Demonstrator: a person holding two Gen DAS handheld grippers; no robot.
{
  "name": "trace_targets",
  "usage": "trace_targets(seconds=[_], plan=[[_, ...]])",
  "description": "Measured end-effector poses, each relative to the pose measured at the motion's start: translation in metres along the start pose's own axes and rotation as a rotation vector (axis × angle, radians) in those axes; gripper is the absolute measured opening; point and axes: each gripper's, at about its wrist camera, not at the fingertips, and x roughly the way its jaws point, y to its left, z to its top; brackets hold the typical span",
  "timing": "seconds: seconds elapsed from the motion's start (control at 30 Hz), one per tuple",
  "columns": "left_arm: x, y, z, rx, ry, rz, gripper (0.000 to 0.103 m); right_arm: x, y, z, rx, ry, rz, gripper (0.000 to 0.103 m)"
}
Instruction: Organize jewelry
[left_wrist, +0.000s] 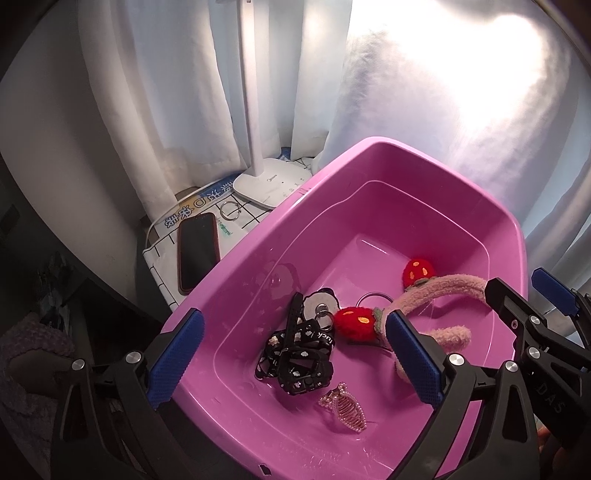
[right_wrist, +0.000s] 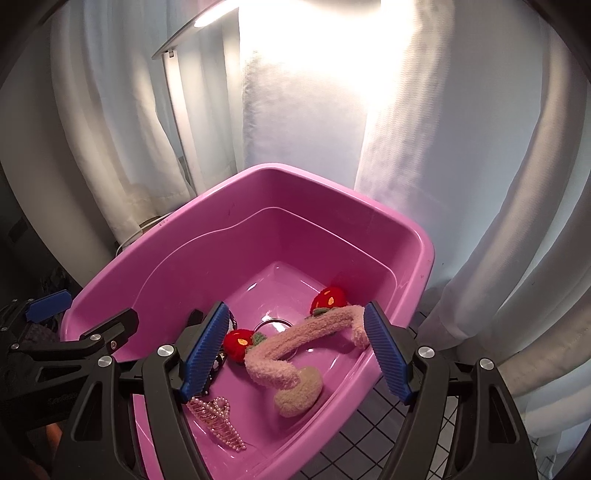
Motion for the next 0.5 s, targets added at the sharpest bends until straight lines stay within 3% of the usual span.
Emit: trace_targets(seconds=[0.5], plan=[[-0.0049, 0.0021, 0.0006, -0.004, -0.008, 0.007, 0.097, -0.003, -0.0003, -0.0024, 0.0, -0.002, -0.007, 0.072]])
